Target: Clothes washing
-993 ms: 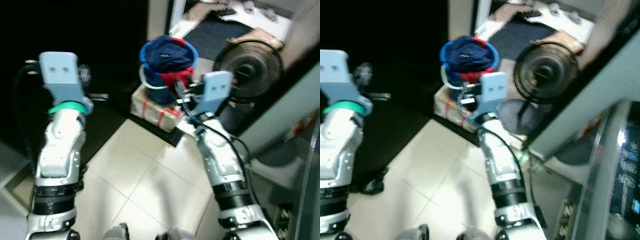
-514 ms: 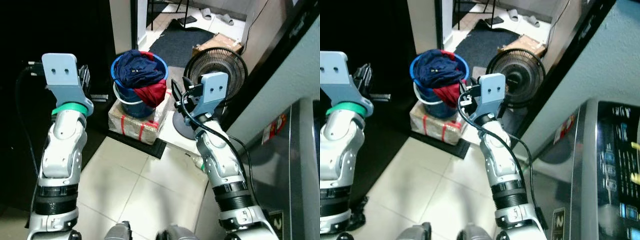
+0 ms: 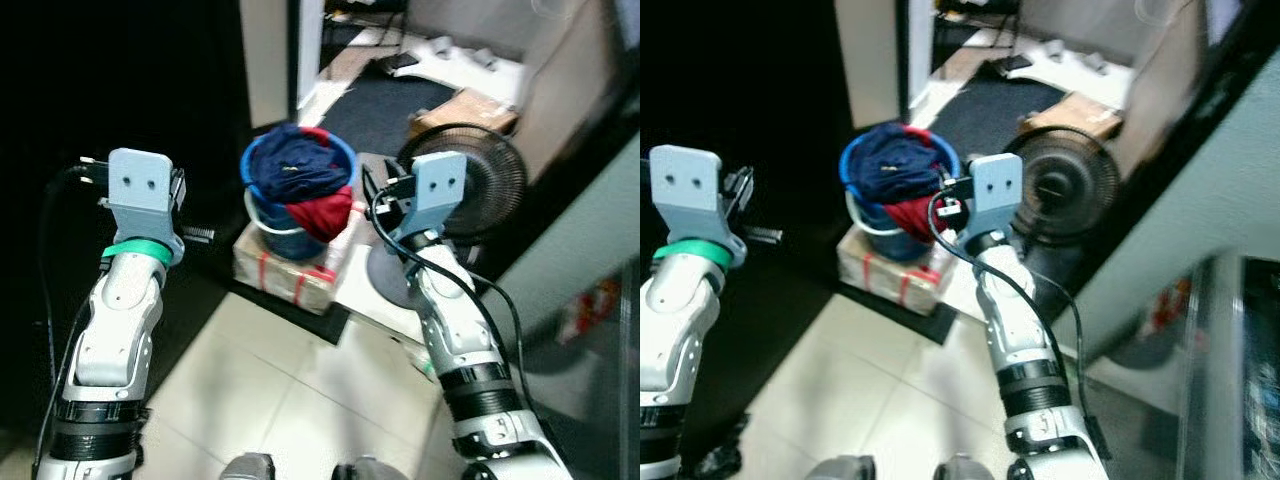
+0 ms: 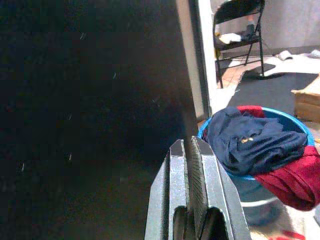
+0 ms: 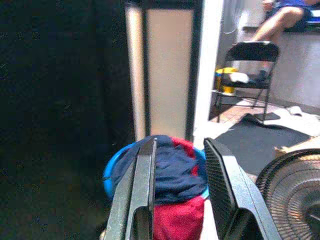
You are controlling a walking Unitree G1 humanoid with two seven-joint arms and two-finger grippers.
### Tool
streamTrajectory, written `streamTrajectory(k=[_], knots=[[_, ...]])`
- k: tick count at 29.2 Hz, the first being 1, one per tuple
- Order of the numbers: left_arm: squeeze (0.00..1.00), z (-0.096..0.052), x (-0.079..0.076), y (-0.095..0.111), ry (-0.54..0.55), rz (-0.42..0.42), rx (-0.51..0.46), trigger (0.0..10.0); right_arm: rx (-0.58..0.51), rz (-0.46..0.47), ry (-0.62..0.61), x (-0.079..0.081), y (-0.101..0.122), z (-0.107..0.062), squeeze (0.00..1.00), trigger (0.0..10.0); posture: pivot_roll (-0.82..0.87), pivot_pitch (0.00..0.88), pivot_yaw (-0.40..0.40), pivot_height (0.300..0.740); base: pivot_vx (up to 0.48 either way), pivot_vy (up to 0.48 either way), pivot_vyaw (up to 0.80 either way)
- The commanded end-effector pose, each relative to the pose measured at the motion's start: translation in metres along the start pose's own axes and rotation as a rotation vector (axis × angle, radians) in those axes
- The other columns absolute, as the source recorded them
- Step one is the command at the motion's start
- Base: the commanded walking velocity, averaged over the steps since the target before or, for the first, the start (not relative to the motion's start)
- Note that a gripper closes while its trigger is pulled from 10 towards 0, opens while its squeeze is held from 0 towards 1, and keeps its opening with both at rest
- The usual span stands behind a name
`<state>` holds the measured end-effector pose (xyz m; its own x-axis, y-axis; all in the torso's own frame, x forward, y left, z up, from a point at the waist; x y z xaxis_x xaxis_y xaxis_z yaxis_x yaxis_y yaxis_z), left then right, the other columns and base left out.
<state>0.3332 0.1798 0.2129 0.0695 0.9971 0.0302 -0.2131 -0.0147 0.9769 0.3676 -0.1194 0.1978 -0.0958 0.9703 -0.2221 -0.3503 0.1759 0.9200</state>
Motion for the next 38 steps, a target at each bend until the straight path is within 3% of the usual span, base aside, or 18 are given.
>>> streamTrajectory(k=[1,6,16,20,27,38], knots=[[0.0,0.006,-0.017,-0.003,-0.096,0.02,0.012,10.0,0.018,-0.027,-0.054,-0.008,-0.006,-0.005,0.0,10.0,0.01,0.0,0.127,0.74,0.439,0.0,0.0],[0.0,0.011,-0.028,-0.003,-0.18,0.036,0.018,10.0,0.038,-0.037,-0.082,-0.008,-0.011,-0.01,0.0,10.0,0.0,0.0,0.155,0.74,0.436,0.0,0.0],[0.0,0.015,-0.035,-0.009,-0.226,0.009,0.034,10.0,0.042,-0.048,-0.084,-0.009,-0.013,-0.011,0.0,10.0,-0.04,0.0,0.159,0.74,0.435,0.0,0.0],[0.0,0.017,-0.039,-0.009,-0.256,0.008,0.032,10.0,0.03,-0.011,-0.069,-0.009,-0.012,-0.014,0.0,10.0,-0.04,0.0,0.15,0.74,0.435,0.0,0.0],[0.0,0.021,-0.033,-0.007,-0.191,-0.037,0.019,10.0,0.008,0.029,0.007,0.007,-0.008,-0.013,0.0,10.0,-0.02,0.0,0.112,0.74,0.435,0.0,0.0],[0.0,0.022,-0.031,-0.008,-0.131,-0.071,-0.007,10.0,-0.006,-0.017,0.047,0.004,-0.001,0.001,0.0,10.0,-0.02,0.0,0.036,0.74,0.435,0.0,0.0]])
Point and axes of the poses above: a point about 5 cm out from each wrist's last joint towards the gripper, its own z axis pointing out of the wrist towards the gripper, its own y axis along the axis of the wrist's last joint, x = y × z, the point moved 2 cm from there along z, pointing out of the wrist towards the gripper, and after that the axes turned 12 degrees about -z, right-handed, at the moved point
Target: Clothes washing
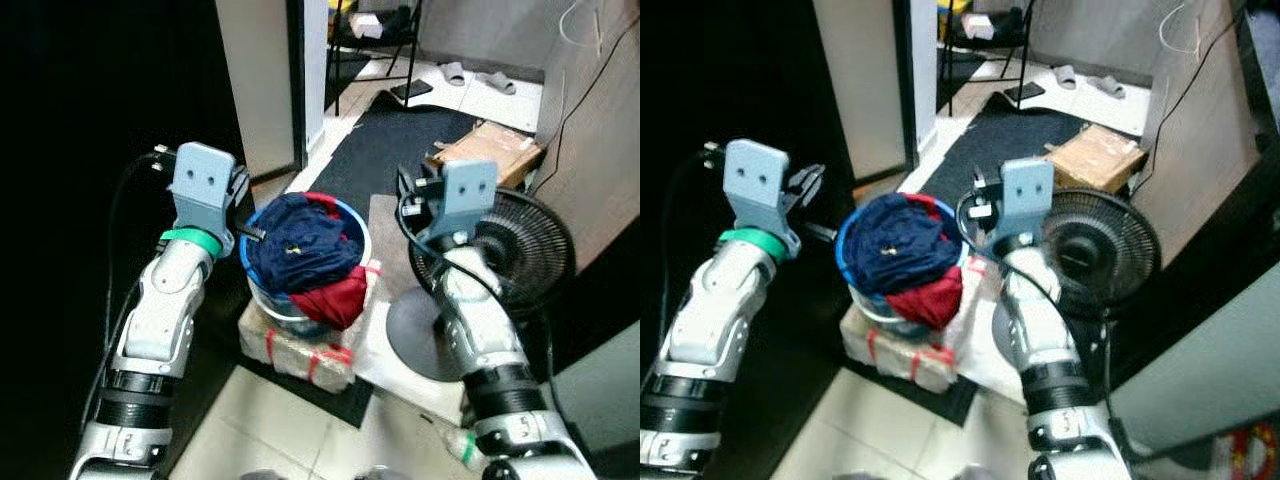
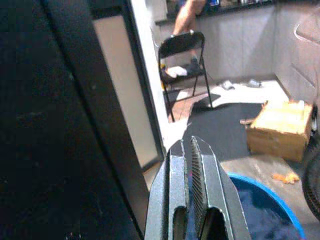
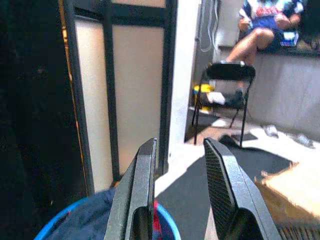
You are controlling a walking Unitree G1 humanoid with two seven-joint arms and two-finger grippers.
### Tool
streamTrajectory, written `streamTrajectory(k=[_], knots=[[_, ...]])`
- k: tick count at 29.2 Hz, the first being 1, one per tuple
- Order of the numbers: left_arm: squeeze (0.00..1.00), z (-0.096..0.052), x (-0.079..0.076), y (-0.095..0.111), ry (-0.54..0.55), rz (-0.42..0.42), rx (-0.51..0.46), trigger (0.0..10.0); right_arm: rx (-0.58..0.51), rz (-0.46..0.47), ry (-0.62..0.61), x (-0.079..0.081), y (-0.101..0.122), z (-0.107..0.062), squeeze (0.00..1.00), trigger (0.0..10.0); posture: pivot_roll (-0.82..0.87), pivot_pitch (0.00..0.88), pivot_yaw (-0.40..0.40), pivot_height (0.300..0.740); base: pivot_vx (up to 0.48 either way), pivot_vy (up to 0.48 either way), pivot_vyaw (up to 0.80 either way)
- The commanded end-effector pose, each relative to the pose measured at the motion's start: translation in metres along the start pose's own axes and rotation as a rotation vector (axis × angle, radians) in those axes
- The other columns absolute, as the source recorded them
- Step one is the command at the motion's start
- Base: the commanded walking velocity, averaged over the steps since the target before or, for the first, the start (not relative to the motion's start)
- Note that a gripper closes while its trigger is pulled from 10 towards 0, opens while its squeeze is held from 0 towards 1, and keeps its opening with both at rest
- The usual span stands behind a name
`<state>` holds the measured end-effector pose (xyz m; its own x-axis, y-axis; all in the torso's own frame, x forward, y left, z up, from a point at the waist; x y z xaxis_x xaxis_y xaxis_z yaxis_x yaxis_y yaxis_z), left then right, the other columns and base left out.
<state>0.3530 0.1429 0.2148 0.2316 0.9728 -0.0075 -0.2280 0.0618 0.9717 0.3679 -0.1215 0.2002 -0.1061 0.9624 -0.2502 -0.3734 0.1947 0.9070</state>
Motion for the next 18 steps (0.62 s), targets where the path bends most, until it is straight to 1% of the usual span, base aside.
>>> streamTrajectory(k=[1,5,11,15,18], knots=[[0.0,-0.0006,0.0038,-0.0063,0.021,0.0,0.017,10.0,0.016,0.008,0.026,0.0047,-0.0031,0.001,0.0,10.0,-0.02,0.0,0.031,0.74,0.431,0.0,0.0],[0.0,0.0016,0.0043,-0.0043,0.034,-0.017,0.002,10.0,0.012,0.008,0.028,0.0053,-0.0025,0.0001,0.0,10.0,-0.02,0.0,0.035,0.74,0.433,0.0,0.0],[0.0,0.0051,0.0045,-0.0045,0.025,-0.009,0.004,10.0,0.014,0.015,0.012,0.006,-0.0045,-0.0006,0.0,10.0,-0.03,0.0,0.053,0.74,0.435,0.0,0.0],[0.0,0.0087,0.0071,-0.0007,0.027,-0.006,-0.006,10.0,0.013,0.017,0.005,0.0058,-0.0044,0.0007,0.0,10.0,-0.03,0.0,0.051,0.74,0.431,0.0,0.0],[0.0,0.0084,0.0071,-0.0012,0.028,-0.009,-0.005,10.0,0.013,0.016,0.006,0.0056,-0.0047,0.0007,0.0,10.0,-0.03,0.0,0.05,0.74,0.413,0.0,0.0]])
Point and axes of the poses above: a point about 5 cm out from each wrist's last joint towards the gripper, its own z axis pointing out of the wrist towards the gripper, its own y axis along the axis of the wrist's last joint, x = y × z, the point moved 2 cm from there along z, pointing out of the wrist towards the gripper, and after that the axes turned 12 degrees about -z, right-handed, at the moved point
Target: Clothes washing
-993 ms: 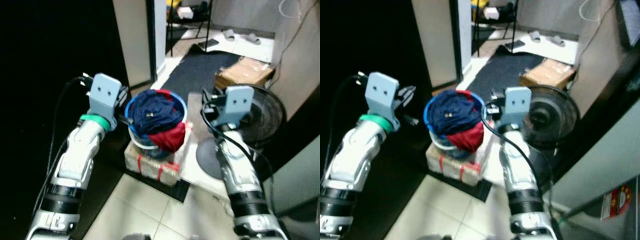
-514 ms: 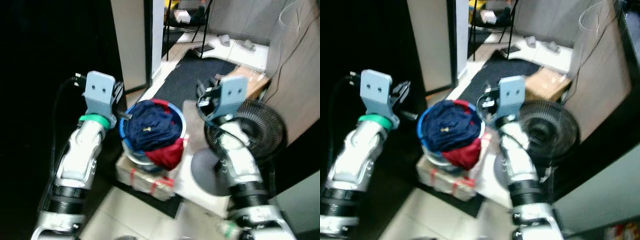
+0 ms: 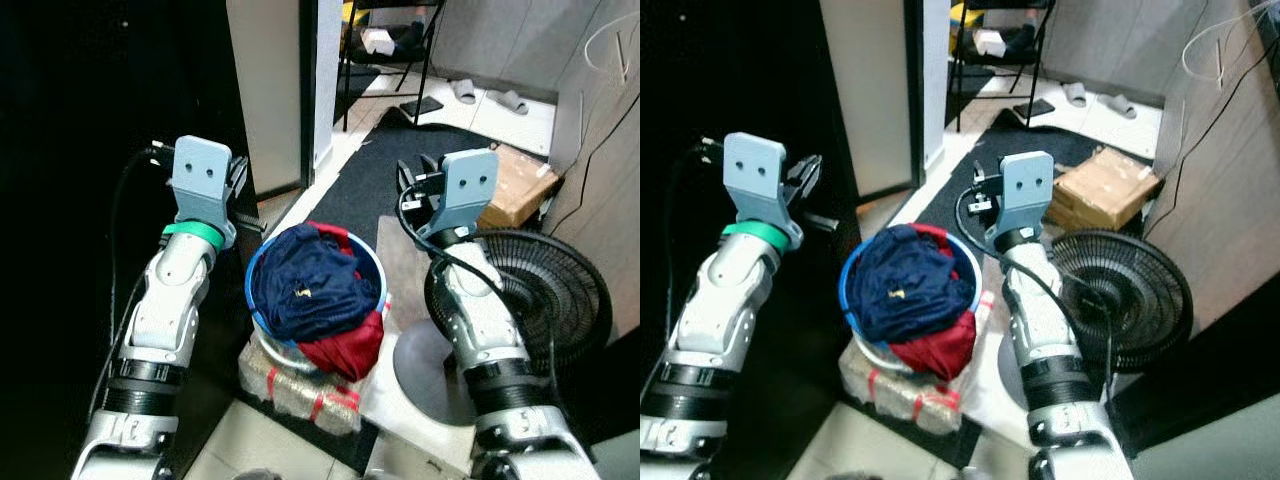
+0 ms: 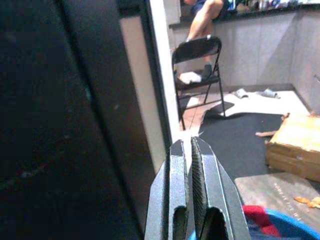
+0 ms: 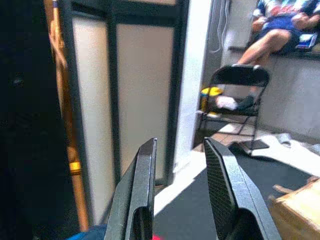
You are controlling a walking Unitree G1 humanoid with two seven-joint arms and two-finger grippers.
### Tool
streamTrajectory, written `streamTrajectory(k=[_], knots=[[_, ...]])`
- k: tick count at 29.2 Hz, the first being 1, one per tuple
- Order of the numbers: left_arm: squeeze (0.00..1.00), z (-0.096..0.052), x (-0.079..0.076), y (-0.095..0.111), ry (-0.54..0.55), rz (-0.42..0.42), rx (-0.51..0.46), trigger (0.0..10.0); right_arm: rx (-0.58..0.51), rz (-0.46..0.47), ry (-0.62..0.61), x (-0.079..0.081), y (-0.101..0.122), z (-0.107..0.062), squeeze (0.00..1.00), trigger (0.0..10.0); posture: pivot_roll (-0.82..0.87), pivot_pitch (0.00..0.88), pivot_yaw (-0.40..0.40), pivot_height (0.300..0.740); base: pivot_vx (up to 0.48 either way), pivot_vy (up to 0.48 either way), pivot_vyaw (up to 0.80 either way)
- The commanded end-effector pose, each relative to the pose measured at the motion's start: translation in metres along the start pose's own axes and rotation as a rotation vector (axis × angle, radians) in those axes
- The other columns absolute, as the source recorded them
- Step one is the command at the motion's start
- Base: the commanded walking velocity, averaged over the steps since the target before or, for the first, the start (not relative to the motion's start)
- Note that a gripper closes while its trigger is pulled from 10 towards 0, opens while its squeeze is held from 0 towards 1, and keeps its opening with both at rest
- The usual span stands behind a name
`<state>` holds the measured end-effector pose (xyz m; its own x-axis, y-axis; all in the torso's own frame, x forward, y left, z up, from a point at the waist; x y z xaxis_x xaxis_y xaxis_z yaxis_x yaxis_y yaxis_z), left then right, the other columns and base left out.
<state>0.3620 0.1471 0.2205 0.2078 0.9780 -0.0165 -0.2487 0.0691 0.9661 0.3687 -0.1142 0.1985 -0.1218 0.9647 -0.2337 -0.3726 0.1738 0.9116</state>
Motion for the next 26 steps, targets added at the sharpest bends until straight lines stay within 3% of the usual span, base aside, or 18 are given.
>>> streamTrajectory(k=[1,4,26], knots=[[0.0,-0.0015,0.0001,-0.0068,0.001,-0.006,0.023,10.0,0.016,-0.007,-0.001,-0.0024,-0.0046,-0.001,0.0,10.0,-0.03,0.0,0.048,0.74,0.352,0.0,0.0],[0.0,-0.0022,-0.0006,-0.0084,0.002,-0.009,0.027,10.0,0.018,-0.01,0.0,-0.0028,-0.005,-0.0007,0.0,10.0,-0.02,0.0,0.044,0.74,0.342,0.0,0.0],[0.0,-0.004,-0.0038,-0.0102,-0.021,-0.024,0.024,10.0,0.014,-0.023,0.022,-0.0004,-0.0054,0.0023,0.0,10.0,-0.02,0.0,0.035,0.74,0.0,0.0,0.0]])
Point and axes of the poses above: a point about 5 cm out from each wrist's last joint towards the gripper, its own z axis pointing out of the wrist towards the gripper, its own y axis along the axis of the wrist's last joint, x = y × z, the point moved 2 cm from there along z, pointing out of the wrist towards the gripper, and after that the axes turned 12 degrees about -z, right-handed, at the moved point
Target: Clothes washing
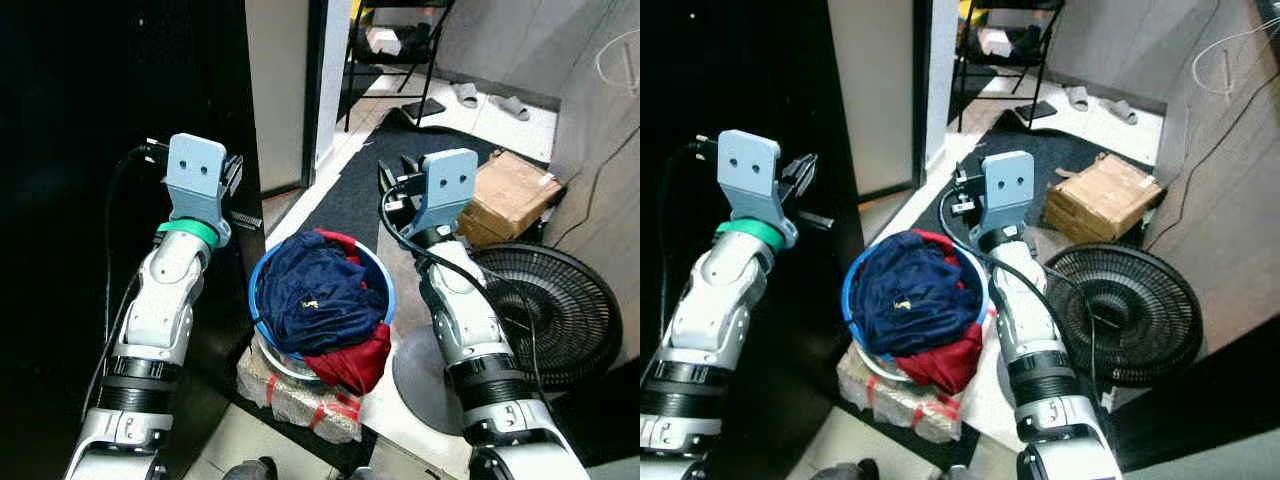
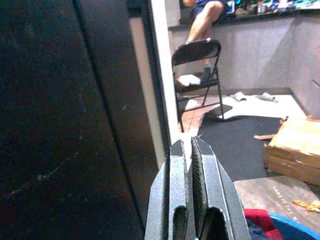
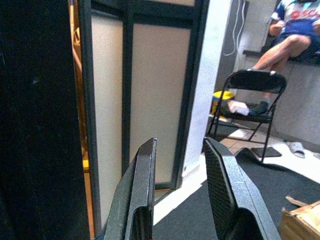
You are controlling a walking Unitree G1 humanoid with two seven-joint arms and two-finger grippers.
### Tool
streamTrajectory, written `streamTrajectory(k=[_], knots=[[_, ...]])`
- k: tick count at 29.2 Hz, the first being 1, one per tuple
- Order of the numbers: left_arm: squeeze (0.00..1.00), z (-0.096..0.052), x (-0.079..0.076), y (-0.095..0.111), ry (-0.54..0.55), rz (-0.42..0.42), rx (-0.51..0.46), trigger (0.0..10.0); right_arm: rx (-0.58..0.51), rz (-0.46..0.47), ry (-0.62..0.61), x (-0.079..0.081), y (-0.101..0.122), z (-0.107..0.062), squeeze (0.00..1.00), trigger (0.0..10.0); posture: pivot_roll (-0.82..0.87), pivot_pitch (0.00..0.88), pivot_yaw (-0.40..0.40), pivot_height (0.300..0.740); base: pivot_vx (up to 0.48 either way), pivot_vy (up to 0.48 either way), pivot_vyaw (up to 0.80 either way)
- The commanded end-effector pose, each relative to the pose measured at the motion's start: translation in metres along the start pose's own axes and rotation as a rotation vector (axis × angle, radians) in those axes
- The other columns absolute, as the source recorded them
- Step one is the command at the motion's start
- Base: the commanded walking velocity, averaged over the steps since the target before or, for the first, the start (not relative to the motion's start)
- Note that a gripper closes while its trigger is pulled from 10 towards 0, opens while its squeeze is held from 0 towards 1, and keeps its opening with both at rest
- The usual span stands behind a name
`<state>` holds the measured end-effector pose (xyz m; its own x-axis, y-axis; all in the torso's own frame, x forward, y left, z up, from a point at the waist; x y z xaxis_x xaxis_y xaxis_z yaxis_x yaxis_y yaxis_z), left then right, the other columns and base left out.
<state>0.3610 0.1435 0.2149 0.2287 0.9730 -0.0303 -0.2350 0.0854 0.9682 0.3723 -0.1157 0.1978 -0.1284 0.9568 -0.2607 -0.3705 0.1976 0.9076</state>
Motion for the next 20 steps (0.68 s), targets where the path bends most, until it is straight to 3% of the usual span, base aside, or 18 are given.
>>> streamTrajectory(k=[1,11,20], knots=[[0.0,-0.0022,-0.0001,-0.0049,-0.004,-0.005,0.013,10.0,0.008,0.0,0.006,0.0014,-0.0032,-0.0005,0.0,10.0,-0.02,0.0,0.035,0.74,0.0,0.0,0.0],[0.0,-0.0024,-0.0001,-0.0051,-0.003,-0.002,0.011,10.0,0.004,0.014,0.012,0.0042,-0.003,-0.0003,0.0,10.0,-0.01,0.0,0.034,0.74,0.0,0.0,0.0],[0.0,-0.0034,0.0019,-0.0068,0.01,0.0,0.015,10.0,0.012,0.019,0.019,0.0075,-0.0044,-0.0009,0.0,10.0,-0.01,0.0,0.031,0.71,0.0,0.0,0.0]])
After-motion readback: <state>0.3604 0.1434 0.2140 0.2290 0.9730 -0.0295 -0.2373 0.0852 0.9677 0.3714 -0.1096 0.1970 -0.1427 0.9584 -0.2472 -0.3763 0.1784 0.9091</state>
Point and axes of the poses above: a point about 5 cm out from each wrist's last joint towards the gripper, its own z axis pointing out of the wrist towards the gripper, its own y axis along the axis of the wrist's last joint, x = y × z, the point moved 2 cm from there along z, pointing out of the wrist towards the gripper, and after that the axes turned 12 degrees about -z, right-handed, at the moved point
